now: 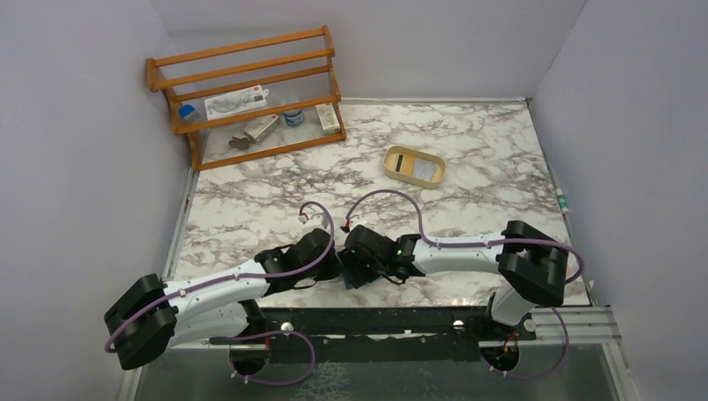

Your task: Take the credit cards out of the card holder

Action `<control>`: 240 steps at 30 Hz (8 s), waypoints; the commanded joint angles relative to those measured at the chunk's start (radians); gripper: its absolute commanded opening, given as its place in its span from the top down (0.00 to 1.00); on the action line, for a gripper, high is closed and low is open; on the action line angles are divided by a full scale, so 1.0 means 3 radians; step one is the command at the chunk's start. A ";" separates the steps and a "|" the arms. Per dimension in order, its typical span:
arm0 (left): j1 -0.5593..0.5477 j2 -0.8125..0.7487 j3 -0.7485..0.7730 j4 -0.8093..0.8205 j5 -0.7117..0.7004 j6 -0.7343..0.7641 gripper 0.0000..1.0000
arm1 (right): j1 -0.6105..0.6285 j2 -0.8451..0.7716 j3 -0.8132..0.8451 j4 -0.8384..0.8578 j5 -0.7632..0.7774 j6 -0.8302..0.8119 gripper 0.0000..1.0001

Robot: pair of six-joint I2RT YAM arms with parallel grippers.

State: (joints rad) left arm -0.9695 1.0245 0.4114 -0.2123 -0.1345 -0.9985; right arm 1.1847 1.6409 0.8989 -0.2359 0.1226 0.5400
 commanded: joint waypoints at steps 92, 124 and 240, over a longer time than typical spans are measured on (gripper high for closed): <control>0.0036 -0.0041 -0.0643 0.1026 -0.0010 0.0154 1.00 | -0.0773 -0.0684 -0.0875 0.1324 -0.1323 -0.0027 0.35; 0.0051 0.0067 -0.0642 0.1117 -0.0051 0.0116 1.00 | -0.0850 0.0028 -0.1366 0.2658 -0.2411 0.0293 0.36; 0.0655 0.1033 -0.0112 0.1225 0.1307 0.1002 0.53 | 0.0796 -0.0235 -0.0031 -0.1594 0.0232 0.1212 0.56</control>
State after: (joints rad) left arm -0.7734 1.3125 0.3752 0.2356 0.3019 -0.7208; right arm 1.4147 1.5349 0.8825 -0.6407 0.1013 0.8742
